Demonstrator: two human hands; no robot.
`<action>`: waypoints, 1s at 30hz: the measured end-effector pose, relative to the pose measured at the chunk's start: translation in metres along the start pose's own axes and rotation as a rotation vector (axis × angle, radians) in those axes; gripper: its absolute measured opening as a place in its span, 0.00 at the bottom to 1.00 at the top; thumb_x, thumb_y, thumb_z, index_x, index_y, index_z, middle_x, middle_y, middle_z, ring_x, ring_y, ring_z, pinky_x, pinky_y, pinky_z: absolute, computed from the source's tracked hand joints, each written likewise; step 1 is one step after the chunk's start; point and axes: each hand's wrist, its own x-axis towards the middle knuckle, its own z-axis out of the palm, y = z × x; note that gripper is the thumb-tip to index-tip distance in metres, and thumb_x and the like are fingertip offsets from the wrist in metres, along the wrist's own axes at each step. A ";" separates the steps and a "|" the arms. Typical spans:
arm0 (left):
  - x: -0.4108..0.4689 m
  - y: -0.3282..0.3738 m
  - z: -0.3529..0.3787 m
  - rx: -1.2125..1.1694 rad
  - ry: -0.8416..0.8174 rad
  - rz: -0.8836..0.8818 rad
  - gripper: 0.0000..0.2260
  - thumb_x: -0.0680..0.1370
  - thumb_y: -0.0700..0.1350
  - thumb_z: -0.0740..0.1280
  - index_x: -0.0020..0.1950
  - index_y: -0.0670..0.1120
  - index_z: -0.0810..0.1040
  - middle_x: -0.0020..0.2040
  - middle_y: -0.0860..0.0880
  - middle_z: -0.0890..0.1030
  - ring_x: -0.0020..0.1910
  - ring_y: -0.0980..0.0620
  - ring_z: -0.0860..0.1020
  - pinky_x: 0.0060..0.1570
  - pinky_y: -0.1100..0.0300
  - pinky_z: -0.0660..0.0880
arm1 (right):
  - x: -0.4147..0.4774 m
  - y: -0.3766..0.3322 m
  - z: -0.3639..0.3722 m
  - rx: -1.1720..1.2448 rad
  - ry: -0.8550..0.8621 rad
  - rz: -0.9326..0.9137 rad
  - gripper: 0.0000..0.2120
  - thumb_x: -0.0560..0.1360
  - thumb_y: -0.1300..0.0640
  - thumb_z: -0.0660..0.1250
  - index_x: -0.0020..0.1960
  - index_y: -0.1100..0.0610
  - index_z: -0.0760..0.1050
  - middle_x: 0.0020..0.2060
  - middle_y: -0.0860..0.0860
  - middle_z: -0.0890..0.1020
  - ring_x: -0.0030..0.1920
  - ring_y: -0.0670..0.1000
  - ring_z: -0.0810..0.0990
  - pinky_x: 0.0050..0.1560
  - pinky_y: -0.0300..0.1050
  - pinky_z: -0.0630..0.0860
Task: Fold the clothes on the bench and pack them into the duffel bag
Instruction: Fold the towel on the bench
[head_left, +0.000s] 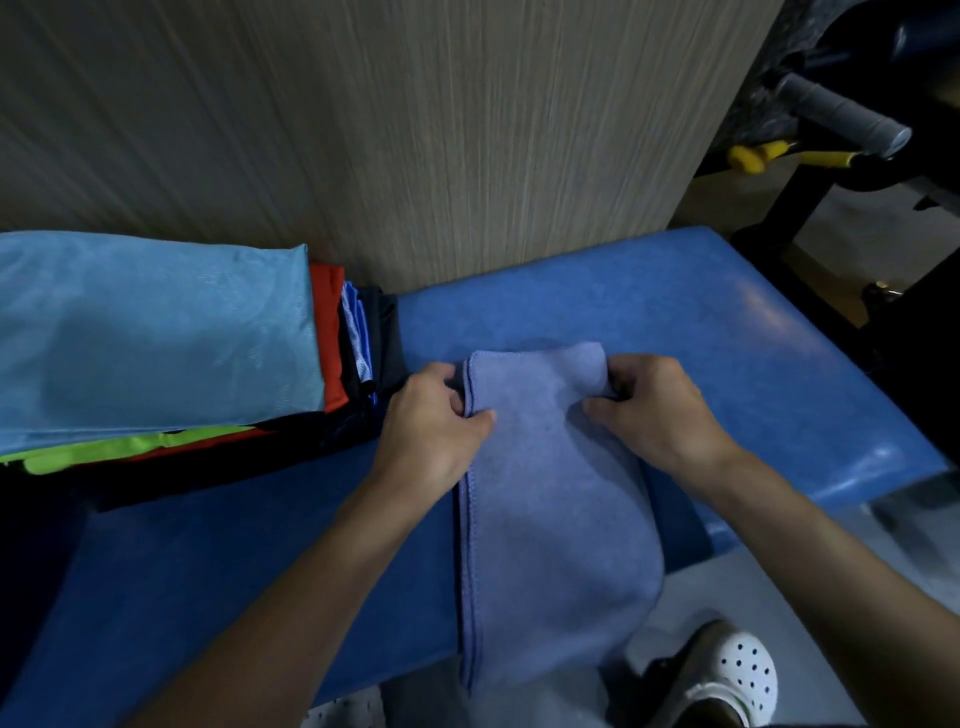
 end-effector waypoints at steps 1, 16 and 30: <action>0.002 -0.002 0.000 -0.041 -0.007 -0.010 0.04 0.74 0.40 0.74 0.44 0.44 0.79 0.34 0.48 0.80 0.31 0.53 0.76 0.37 0.57 0.74 | 0.000 0.000 -0.002 0.061 -0.004 -0.003 0.10 0.66 0.51 0.69 0.40 0.58 0.74 0.30 0.50 0.76 0.36 0.53 0.76 0.56 0.62 0.73; 0.009 0.006 -0.006 -0.341 -0.116 -0.087 0.16 0.78 0.32 0.66 0.65 0.42 0.77 0.40 0.50 0.79 0.26 0.58 0.73 0.29 0.66 0.71 | -0.002 0.006 -0.017 0.259 0.003 -0.132 0.09 0.73 0.64 0.71 0.42 0.51 0.76 0.40 0.49 0.84 0.45 0.50 0.83 0.47 0.53 0.81; 0.005 0.016 -0.004 -0.587 -0.057 -0.021 0.11 0.79 0.29 0.64 0.58 0.41 0.77 0.45 0.46 0.83 0.31 0.53 0.81 0.30 0.62 0.76 | -0.006 -0.001 -0.029 0.574 0.004 -0.102 0.04 0.77 0.70 0.65 0.45 0.64 0.73 0.40 0.55 0.83 0.30 0.58 0.83 0.32 0.47 0.82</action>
